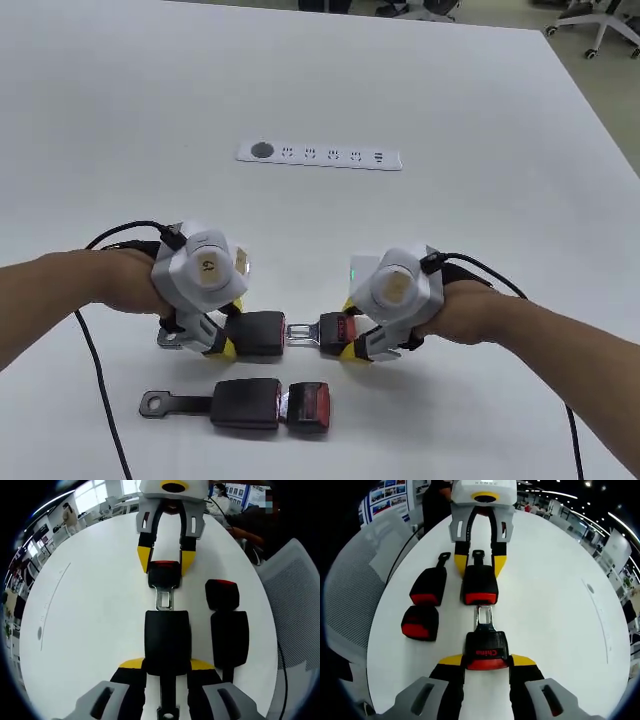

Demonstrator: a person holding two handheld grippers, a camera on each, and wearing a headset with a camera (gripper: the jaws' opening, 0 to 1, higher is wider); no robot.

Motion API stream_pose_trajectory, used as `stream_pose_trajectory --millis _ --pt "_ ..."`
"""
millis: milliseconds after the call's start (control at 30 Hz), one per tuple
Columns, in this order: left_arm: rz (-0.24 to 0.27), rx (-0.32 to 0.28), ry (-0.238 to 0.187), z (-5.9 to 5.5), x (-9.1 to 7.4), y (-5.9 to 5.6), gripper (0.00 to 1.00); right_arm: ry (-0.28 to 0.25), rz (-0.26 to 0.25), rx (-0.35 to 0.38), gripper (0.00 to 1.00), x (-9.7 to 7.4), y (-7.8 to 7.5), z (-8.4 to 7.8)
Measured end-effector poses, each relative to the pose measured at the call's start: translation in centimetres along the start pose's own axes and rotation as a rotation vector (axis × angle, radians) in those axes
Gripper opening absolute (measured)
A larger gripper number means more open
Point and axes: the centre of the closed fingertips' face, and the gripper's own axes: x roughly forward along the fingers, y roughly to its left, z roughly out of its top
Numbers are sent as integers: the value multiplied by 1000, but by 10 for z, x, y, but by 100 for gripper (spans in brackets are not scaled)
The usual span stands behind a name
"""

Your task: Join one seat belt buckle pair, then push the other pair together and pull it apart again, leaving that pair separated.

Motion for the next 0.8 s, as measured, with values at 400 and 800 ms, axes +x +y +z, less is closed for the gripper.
stream_pose_trajectory --millis 400,800 --pt "0 10 12 0 0 -1 32 23 3 2 31 -12 2 -17" --pt "5 16 22 1 -1 -2 33 50 8 -1 31 -21 1 -38"
